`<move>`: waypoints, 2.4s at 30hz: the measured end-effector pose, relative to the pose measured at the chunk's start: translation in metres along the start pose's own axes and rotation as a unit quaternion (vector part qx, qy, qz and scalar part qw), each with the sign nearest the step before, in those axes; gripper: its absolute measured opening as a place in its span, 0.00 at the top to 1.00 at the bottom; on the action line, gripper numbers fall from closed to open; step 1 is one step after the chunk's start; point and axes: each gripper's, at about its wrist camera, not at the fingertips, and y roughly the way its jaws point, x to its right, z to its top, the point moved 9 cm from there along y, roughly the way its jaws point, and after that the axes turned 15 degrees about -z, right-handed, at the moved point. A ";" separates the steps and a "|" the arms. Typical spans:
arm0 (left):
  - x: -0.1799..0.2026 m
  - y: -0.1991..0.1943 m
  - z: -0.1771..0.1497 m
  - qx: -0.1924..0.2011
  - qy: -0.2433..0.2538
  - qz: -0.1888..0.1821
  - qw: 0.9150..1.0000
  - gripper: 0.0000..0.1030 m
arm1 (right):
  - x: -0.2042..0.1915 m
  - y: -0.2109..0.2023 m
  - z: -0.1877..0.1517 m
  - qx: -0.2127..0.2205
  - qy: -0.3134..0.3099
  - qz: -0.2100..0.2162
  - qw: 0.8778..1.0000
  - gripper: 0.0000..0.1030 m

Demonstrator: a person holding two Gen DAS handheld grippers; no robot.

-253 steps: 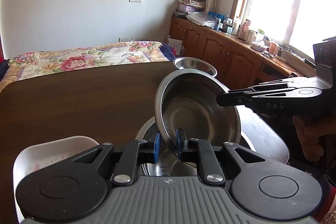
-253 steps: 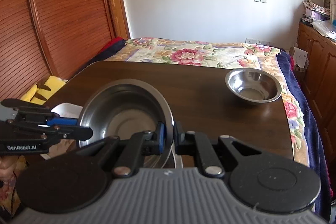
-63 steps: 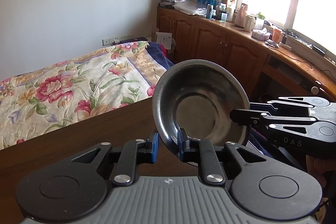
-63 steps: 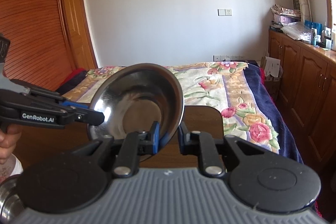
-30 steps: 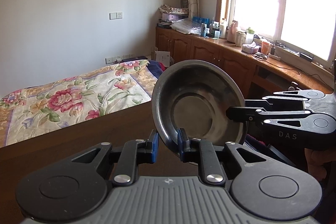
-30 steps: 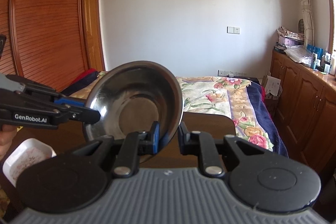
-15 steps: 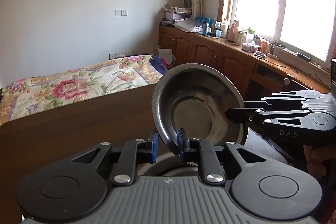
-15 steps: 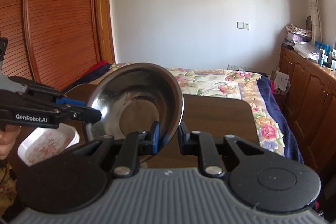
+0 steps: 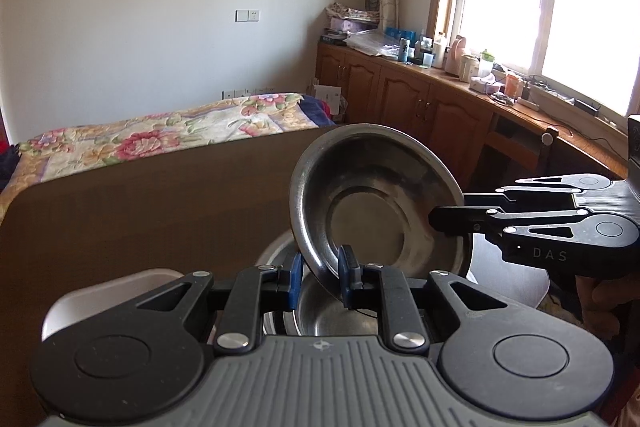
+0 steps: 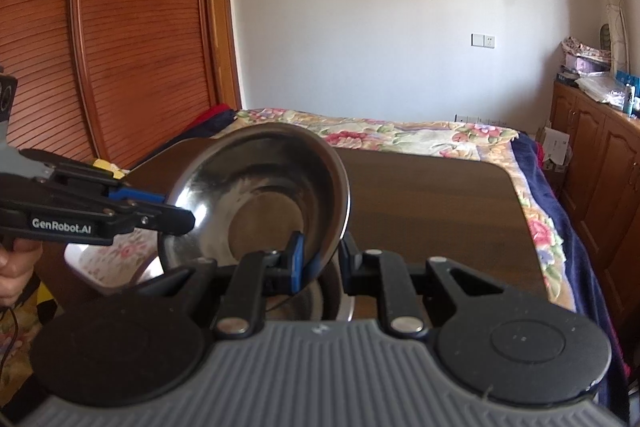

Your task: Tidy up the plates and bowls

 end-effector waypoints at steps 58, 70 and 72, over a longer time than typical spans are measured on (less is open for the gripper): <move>0.006 0.003 -0.038 -0.005 0.011 0.047 0.999 0.70 | -0.036 0.010 -0.026 -0.032 -0.125 -0.018 0.992 0.79; 0.007 -0.009 -0.036 0.016 0.009 0.056 0.998 0.66 | -0.039 0.012 -0.025 -0.029 -0.127 -0.020 0.991 0.79; 0.006 -0.009 -0.036 0.017 0.008 0.057 0.998 0.65 | -0.037 0.012 -0.024 -0.024 -0.118 -0.021 0.993 0.79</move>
